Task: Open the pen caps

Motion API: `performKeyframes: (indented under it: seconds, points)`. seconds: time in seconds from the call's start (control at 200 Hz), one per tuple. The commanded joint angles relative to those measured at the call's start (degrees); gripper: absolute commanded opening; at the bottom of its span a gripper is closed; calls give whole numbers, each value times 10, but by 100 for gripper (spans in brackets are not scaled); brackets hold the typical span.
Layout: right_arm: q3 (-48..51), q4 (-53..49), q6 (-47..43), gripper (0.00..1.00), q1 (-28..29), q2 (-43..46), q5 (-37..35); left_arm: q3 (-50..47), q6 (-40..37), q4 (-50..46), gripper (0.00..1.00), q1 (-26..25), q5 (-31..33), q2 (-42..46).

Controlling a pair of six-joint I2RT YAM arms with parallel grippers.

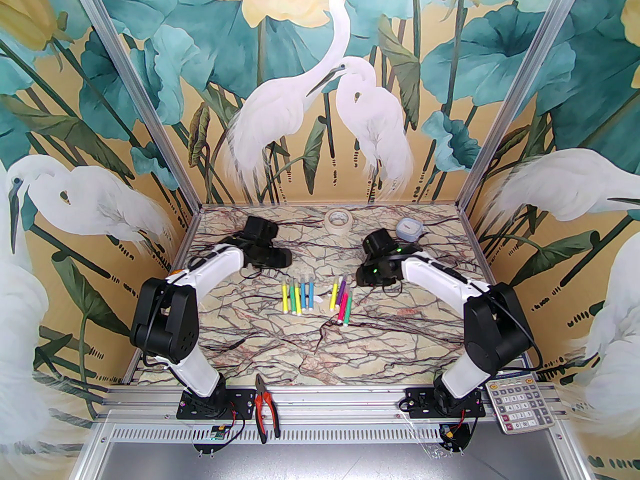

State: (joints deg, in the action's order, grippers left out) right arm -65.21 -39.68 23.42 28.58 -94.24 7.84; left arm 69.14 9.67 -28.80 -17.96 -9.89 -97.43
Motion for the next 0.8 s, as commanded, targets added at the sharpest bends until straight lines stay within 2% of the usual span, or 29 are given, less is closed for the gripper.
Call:
performKeyframes:
  seconds: [0.0, 0.285, 0.41, 0.795]
  points:
    - [19, 13, 48, 46, 21, -1, 21, -16, 26, 61, 71, -4, -1, 13]
    - [43, 21, 74, 43, 48, -19, 37, -20, 19, 72, 71, -4, 17, 26]
    - [38, 19, 72, 43, 56, -34, 40, -40, 35, 92, 71, -4, 52, 44]
    - [30, 36, 93, 40, 79, -70, 45, -71, 30, 106, 73, -4, 51, 62]
